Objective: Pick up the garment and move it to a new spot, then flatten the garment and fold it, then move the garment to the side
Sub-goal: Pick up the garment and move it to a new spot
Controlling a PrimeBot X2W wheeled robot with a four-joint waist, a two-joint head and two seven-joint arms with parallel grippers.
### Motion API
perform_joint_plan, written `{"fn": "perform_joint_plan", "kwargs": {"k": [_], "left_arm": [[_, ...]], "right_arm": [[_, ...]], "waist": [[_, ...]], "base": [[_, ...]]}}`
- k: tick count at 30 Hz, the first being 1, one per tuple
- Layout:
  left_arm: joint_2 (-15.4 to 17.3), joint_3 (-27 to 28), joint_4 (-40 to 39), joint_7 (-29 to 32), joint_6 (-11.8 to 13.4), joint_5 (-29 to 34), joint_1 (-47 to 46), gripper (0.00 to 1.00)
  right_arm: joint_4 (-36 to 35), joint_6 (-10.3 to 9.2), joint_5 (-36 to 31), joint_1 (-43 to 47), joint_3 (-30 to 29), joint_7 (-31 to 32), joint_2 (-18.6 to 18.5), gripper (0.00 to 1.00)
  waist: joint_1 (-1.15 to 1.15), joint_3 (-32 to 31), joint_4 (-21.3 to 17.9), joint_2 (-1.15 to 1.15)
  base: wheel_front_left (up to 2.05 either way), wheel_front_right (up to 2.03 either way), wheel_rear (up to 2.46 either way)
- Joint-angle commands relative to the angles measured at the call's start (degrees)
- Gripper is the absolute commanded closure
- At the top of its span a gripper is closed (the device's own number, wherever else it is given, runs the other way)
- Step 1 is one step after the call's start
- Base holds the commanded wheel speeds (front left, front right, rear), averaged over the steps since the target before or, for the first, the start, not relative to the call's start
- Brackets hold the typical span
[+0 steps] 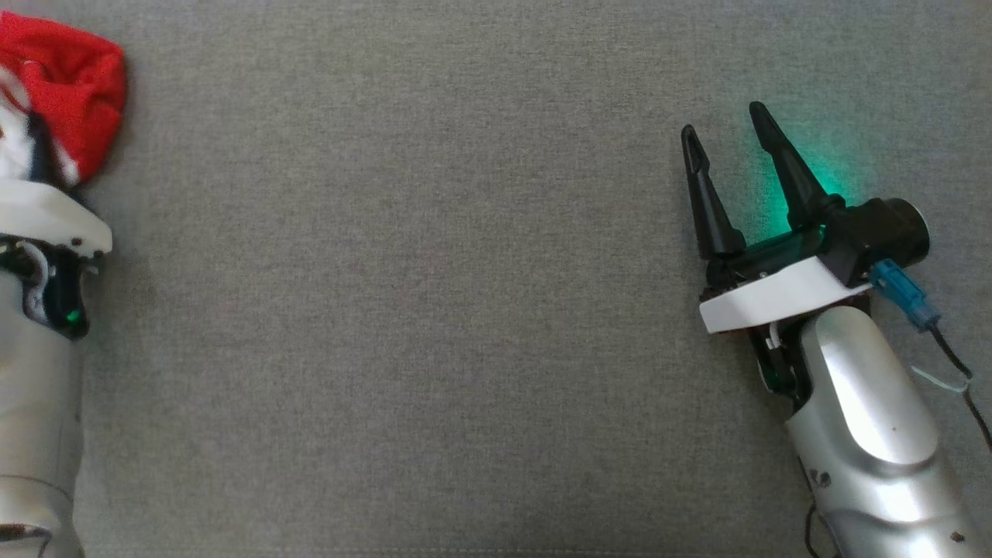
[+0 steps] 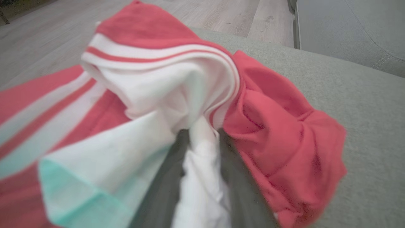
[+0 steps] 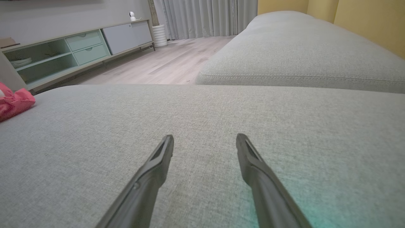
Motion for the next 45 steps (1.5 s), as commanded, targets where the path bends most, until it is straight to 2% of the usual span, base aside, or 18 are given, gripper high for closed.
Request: {"fn": "perform_joint_plan", "kwargs": {"k": [1,4,11,21,27,32,36,45], "left_arm": [[2.1,0.1,0.9,1.4,0.1,-0.3,0.7,1.00],[2.1,-1.4,1.6,1.7,0.1,-1.4,0.2,1.00],[3.4,-7.8,-1.4,-4.3,0.1,-1.9,-1.9,1.00],[4.0,-21.8,-14.0,-7.3,0.1,-5.3,-5.4,1.00],[0.7,-30.2,-21.8,-8.0,0.1,-6.8,-5.7,1.00],[-4.3,-37.8,-25.8,-8.5,0.1,-7.9,-5.1,1.00],[-8.6,-44.2,-26.5,-8.9,0.1,-10.0,-3.9,1.00],[-13.9,-50.8,-23.7,-11.1,0.1,-14.8,0.0,1.00]], "right_arm": [[0.3,-0.04,0.3,2.0,0.6,-0.1,0.1,0.00],[0.4,-0.04,0.3,2.0,0.5,-0.2,0.3,0.00],[2.3,-0.04,0.7,1.5,1.2,-0.2,1.1,0.00],[5.1,-0.04,2.7,2.3,2.7,-0.3,2.7,0.00],[5.7,-0.04,4.3,3.2,3.7,-0.3,3.1,0.00],[5.8,-0.04,6.0,3.4,5.3,-0.3,3.2,0.00],[5.6,-0.04,7.6,3.4,6.7,-0.3,3.2,0.00],[5.8,-0.04,8.9,3.7,7.0,-0.3,3.2,0.00]], "waist": [[0.01,0.3,-0.2,0.00],[0.01,0.4,0.0,0.00],[0.01,-2.0,0.2,0.00],[0.01,-7.6,-3.6,0.00],[0.01,-9.6,-7.3,0.00],[0.01,-10.5,-10.5,0.00],[0.01,-11.0,-12.9,0.00],[0.01,-11.9,-14.6,0.00]], "base": [[0.00,0.00,0.00],[0.00,0.00,0.00],[0.00,0.00,0.00],[0.00,0.00,0.00],[0.00,0.00,0.00],[0.00,0.00,0.00],[0.00,0.00,0.00],[0.00,0.00,0.00]]}}
